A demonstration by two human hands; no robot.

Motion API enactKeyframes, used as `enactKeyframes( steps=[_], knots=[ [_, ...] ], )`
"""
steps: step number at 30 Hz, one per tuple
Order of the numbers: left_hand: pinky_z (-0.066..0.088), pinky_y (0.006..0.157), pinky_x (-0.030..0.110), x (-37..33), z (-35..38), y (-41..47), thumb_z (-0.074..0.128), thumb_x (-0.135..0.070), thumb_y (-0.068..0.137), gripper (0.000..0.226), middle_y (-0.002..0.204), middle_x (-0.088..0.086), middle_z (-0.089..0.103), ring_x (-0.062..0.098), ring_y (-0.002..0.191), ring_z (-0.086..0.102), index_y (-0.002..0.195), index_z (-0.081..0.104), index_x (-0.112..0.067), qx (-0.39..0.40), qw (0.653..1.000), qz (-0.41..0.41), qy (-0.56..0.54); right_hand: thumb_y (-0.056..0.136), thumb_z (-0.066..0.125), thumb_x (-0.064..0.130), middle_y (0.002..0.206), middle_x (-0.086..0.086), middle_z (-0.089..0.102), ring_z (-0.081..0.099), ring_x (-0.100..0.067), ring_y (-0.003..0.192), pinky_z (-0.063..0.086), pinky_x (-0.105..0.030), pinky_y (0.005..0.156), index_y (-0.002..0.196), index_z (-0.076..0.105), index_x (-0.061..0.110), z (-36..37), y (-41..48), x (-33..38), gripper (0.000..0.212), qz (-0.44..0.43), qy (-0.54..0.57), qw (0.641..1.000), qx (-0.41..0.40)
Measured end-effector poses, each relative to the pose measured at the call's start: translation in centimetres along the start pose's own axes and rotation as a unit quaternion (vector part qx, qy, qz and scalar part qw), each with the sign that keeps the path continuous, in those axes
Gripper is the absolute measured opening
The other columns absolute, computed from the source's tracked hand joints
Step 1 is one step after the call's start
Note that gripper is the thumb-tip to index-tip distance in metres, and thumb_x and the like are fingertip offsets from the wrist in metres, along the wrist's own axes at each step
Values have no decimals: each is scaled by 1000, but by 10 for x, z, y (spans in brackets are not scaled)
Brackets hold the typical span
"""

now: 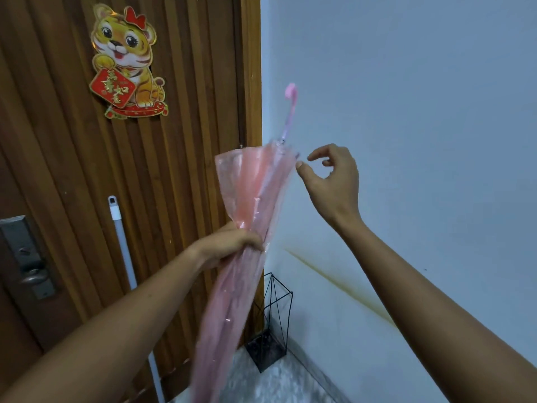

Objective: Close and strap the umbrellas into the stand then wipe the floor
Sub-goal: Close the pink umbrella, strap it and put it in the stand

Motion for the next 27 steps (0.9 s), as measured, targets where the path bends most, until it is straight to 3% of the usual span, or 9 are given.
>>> enactKeyframes(
  steps=[3, 6, 9, 13, 16, 19, 21, 24, 27],
  knots=[
    [51, 98, 46, -4, 16, -5, 71, -14, 66, 31, 100, 16, 59, 31, 94, 59, 95, 61, -11, 56, 994, -19, -97, 78, 80, 49, 113, 4, 55, 59, -16, 101, 45, -22, 76, 111, 54, 22, 22, -13, -34, 50, 131, 40, 988, 68],
    [60, 73, 30, -12, 30, -7, 67, -9, 66, 23, 82, 10, 70, 22, 72, 68, 88, 72, -5, 104, 982, -24, -152, 75, 78, 60, 112, 4, 64, 64, -14, 104, 50, -29, 85, 133, 48, 24, 61, -34, -52, 75, 230, 81, 944, 223],
    [60, 73, 31, -17, 44, -11, 67, -6, 71, 29, 84, 12, 70, 22, 72, 69, 99, 69, -1, 152, 974, -32, -165, 76, 82, 52, 114, 0, 75, 73, -19, 101, 57, -41, 91, 131, 61, 17, 85, -42, -47, 69, 218, 168, 913, 301],
    [61, 81, 37, -24, 42, -14, 66, -14, 80, 44, 100, 17, 72, 26, 88, 71, 121, 61, 1, 157, 963, -15, -220, 78, 83, 34, 110, -6, 77, 74, -26, 101, 57, -44, 93, 120, 69, 10, 85, -33, -41, 51, 208, 218, 912, 279],
    [55, 97, 44, -30, 33, -12, 65, -29, 91, 49, 120, 25, 67, 34, 106, 66, 128, 62, 3, 121, 949, 12, -292, 79, 76, 15, 95, -6, 77, 73, -28, 89, 55, -42, 89, 96, 75, 9, 85, -28, -48, 18, 253, 258, 893, 269],
    [58, 87, 38, -34, 24, -8, 54, -38, 95, 43, 106, 14, 73, 25, 89, 72, 120, 69, -7, 73, 952, 34, -297, 79, 67, 15, 79, 0, 67, 63, -23, 81, 47, -38, 83, 72, 68, 21, 88, -28, -49, 9, 285, 271, 871, 293],
    [60, 85, 35, -34, 22, -5, 48, -41, 100, 41, 105, 9, 75, 21, 89, 73, 119, 70, -12, 50, 958, 44, -278, 80, 70, 20, 83, 7, 69, 65, -14, 82, 46, -33, 79, 90, 65, 23, 83, -25, -50, 11, 286, 246, 881, 285],
    [57, 88, 33, -35, 18, 0, 44, -45, 102, 41, 112, 6, 75, 18, 98, 73, 121, 68, -18, 19, 963, 61, -263, 81, 80, 25, 94, 10, 77, 72, -2, 77, 51, -30, 76, 125, 48, 25, 73, -23, -58, 55, 300, 227, 895, 239],
    [51, 101, 41, -35, 17, 4, 46, -50, 100, 46, 123, 8, 72, 24, 112, 69, 127, 68, -20, 15, 960, 73, -271, 86, 76, 18, 103, -1, 77, 71, -8, 69, 55, -29, 70, 132, 44, 24, 66, -22, -62, 56, 308, 231, 901, 199]
  ],
)
Point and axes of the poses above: each hand's wrist, its own y-axis towards the middle knuckle, its own z-axis out of the palm, x = y × z, the point moved 10 cm from there along y, towards the middle knuckle
